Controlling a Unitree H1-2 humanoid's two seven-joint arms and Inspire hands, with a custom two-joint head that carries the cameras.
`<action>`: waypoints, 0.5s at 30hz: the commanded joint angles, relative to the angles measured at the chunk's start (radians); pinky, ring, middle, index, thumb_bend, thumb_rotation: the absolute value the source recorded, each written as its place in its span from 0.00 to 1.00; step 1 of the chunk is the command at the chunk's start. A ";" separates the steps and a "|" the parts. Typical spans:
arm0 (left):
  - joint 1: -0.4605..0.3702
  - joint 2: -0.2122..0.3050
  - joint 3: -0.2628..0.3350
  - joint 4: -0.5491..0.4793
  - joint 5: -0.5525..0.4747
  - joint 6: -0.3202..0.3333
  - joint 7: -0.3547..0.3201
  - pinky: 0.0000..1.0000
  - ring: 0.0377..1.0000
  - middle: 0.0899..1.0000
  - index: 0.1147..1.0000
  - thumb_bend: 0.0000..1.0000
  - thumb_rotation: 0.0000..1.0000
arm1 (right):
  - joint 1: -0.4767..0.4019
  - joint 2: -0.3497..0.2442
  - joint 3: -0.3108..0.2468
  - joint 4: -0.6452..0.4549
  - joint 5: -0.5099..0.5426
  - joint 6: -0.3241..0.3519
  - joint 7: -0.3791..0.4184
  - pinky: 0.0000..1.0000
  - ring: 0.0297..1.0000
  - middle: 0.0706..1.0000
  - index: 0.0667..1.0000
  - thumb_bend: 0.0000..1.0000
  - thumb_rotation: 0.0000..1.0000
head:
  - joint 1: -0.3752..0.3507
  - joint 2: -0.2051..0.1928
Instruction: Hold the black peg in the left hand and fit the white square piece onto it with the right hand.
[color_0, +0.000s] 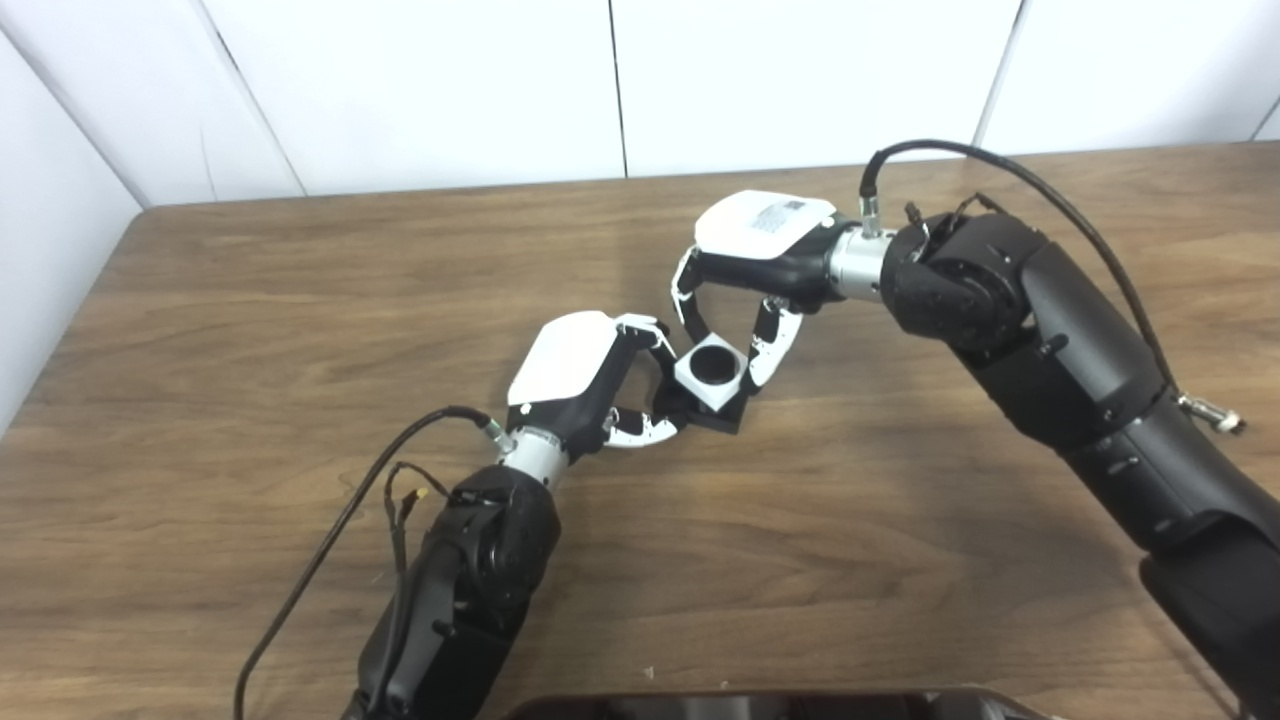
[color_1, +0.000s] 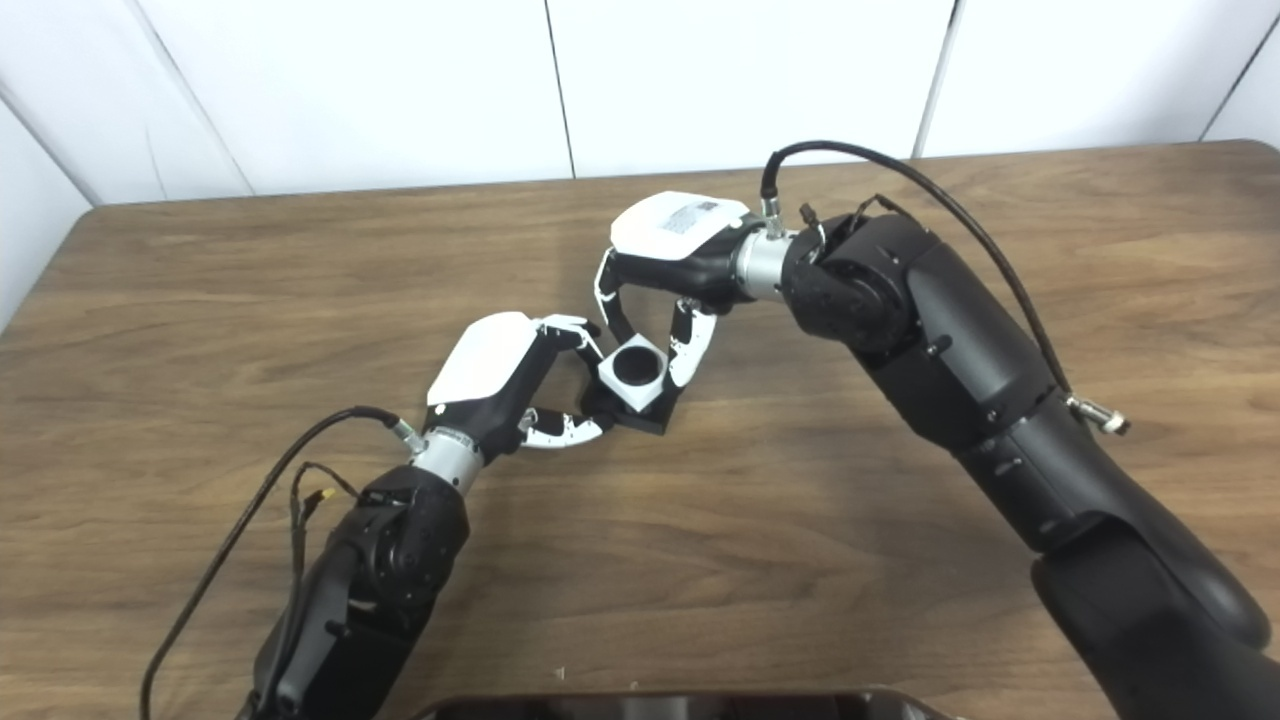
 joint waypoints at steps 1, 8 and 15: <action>-0.021 0.008 0.007 -0.036 0.007 0.002 -0.001 0.83 0.81 0.80 0.42 0.52 0.07 | -0.029 -0.003 -0.016 -0.005 -0.001 -0.002 -0.033 0.88 0.79 0.71 0.44 0.52 0.14 | 0.001 0.000; -0.020 0.012 0.009 -0.037 0.010 0.000 0.002 0.83 0.81 0.79 0.42 0.52 0.07 | -0.045 -0.018 0.015 -0.031 -0.049 0.077 0.079 0.93 0.84 0.79 0.70 0.82 0.33 | -0.002 -0.002; -0.021 0.012 0.010 -0.032 0.007 -0.007 0.008 0.82 0.80 0.79 0.42 0.52 0.07 | -0.058 -0.032 0.013 -0.048 -0.083 0.126 0.143 0.90 0.93 0.96 1.00 1.00 0.52 | -0.006 -0.004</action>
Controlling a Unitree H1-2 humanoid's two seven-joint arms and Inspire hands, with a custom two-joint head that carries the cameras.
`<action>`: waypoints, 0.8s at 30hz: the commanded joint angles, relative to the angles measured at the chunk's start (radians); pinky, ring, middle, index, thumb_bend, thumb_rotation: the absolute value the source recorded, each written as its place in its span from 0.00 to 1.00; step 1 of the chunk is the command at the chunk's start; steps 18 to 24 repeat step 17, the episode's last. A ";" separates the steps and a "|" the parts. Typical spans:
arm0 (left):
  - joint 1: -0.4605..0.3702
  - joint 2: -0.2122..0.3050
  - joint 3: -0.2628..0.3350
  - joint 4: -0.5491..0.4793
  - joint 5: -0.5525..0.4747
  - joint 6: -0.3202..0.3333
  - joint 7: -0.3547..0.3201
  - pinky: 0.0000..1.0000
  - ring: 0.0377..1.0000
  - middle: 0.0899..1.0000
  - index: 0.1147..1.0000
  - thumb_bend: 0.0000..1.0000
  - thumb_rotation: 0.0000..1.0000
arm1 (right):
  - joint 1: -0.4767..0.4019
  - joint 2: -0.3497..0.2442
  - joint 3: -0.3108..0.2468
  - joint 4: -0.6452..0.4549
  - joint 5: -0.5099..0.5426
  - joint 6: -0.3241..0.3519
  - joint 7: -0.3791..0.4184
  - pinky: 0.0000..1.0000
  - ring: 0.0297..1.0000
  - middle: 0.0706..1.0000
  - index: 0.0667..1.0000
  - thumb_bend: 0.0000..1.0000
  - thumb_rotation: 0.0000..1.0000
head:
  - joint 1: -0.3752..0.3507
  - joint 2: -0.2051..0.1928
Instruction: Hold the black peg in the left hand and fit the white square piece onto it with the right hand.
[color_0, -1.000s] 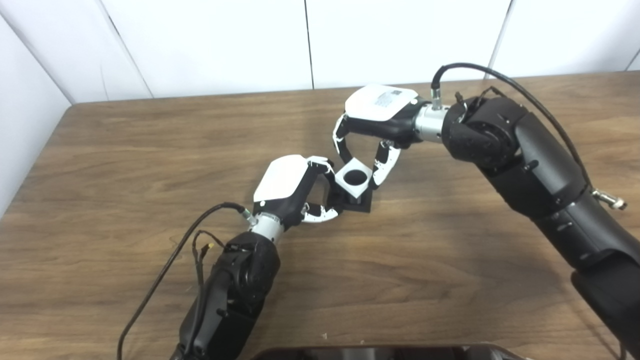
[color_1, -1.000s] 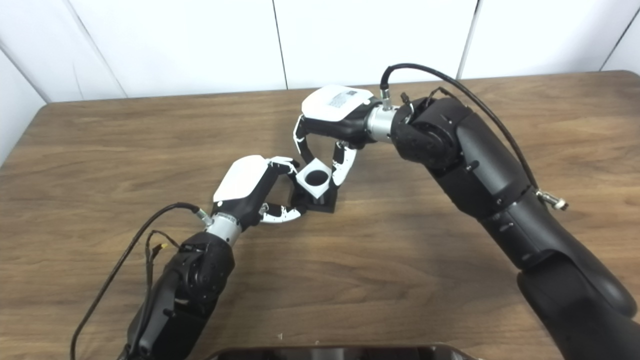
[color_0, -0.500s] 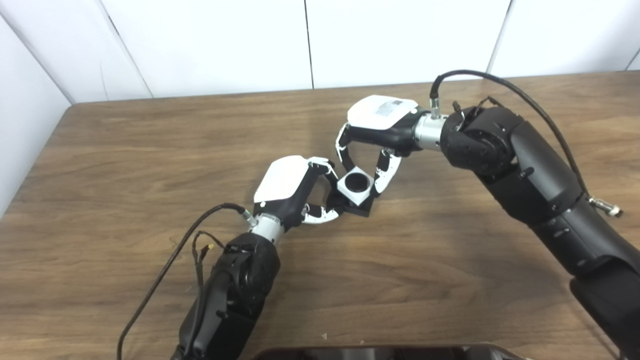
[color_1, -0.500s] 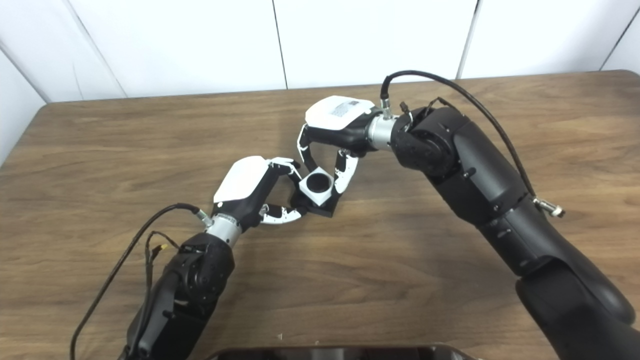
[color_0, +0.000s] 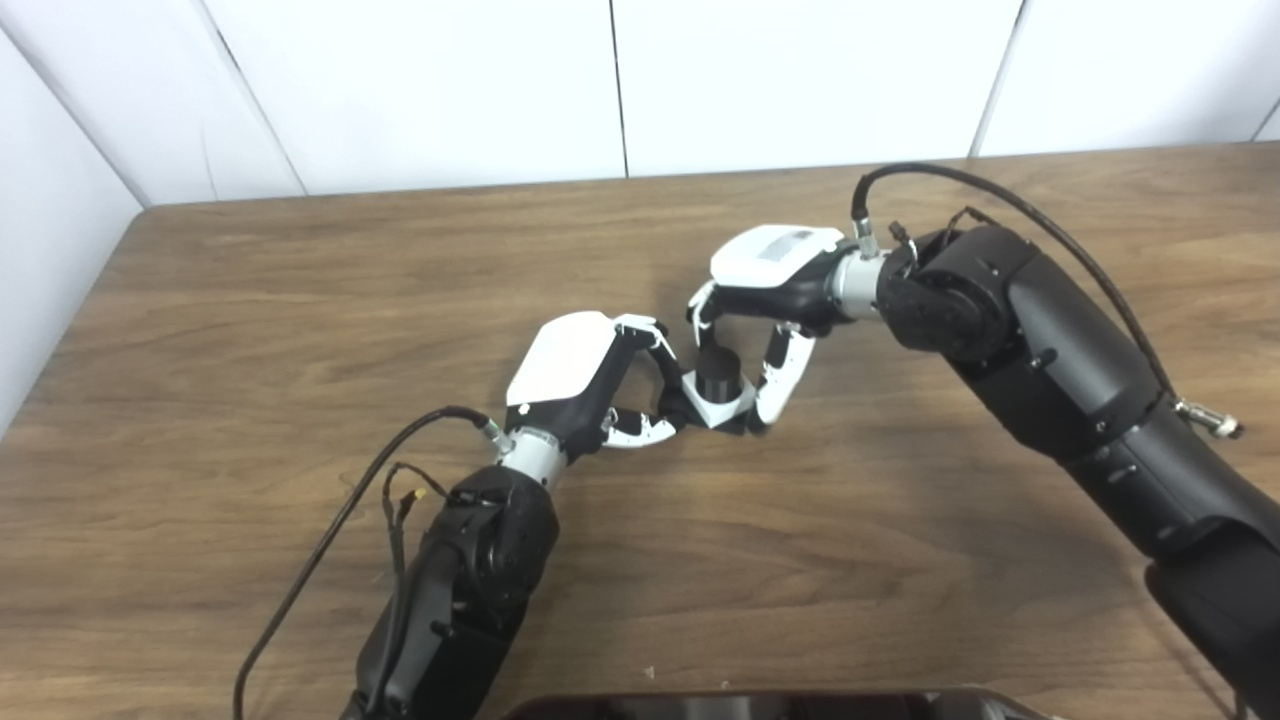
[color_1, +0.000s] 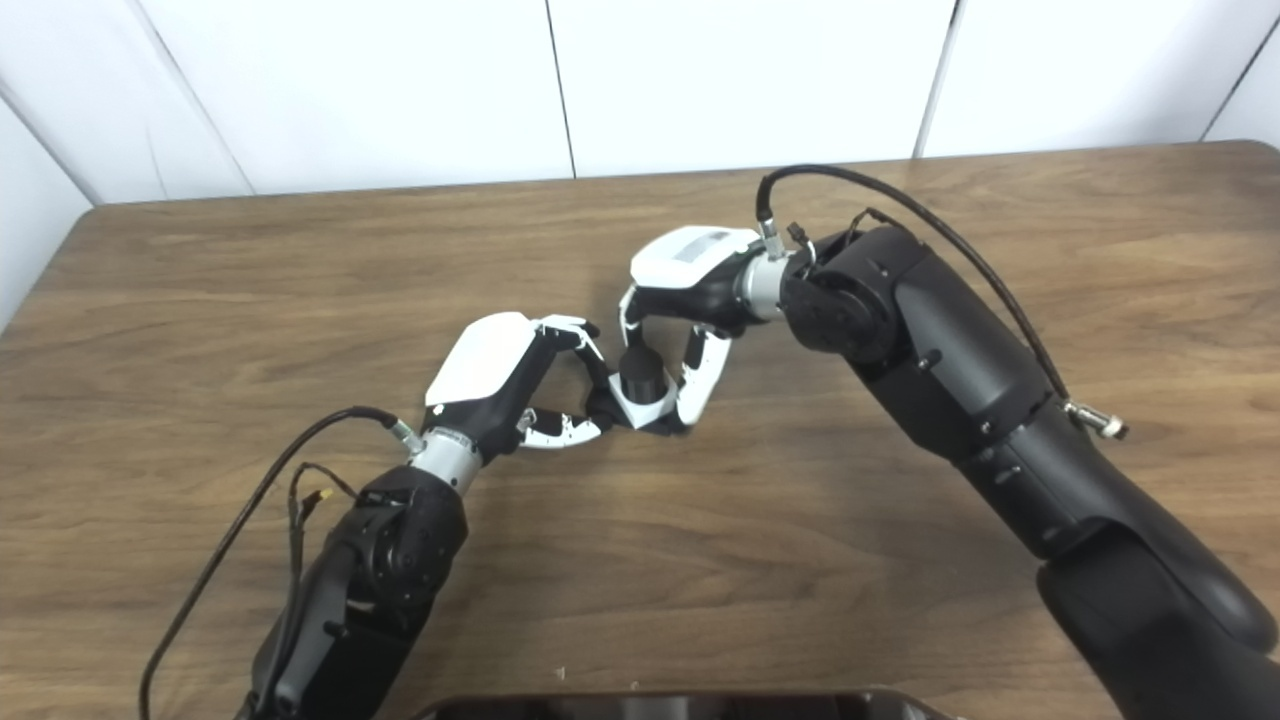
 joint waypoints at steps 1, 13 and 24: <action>-0.023 0.009 0.007 -0.029 0.006 -0.007 0.008 0.82 0.80 0.79 0.42 0.52 0.07 | -0.063 -0.016 -0.027 -0.035 -0.002 0.011 -0.011 0.90 0.93 0.96 1.00 1.00 0.52 | -0.001 0.000; -0.027 0.005 0.005 -0.021 0.008 -0.006 0.010 0.82 0.80 0.79 0.42 0.52 0.07 | -0.058 -0.039 -0.110 -0.057 0.033 0.015 -0.056 0.88 0.91 0.92 0.96 1.00 0.44 | -0.009 -0.005; -0.029 0.003 0.006 -0.013 0.006 -0.007 0.015 0.82 0.80 0.79 0.42 0.52 0.07 | -0.029 -0.047 -0.182 -0.086 0.058 0.029 -0.111 0.79 0.87 0.88 0.89 0.94 0.30 | -0.011 -0.007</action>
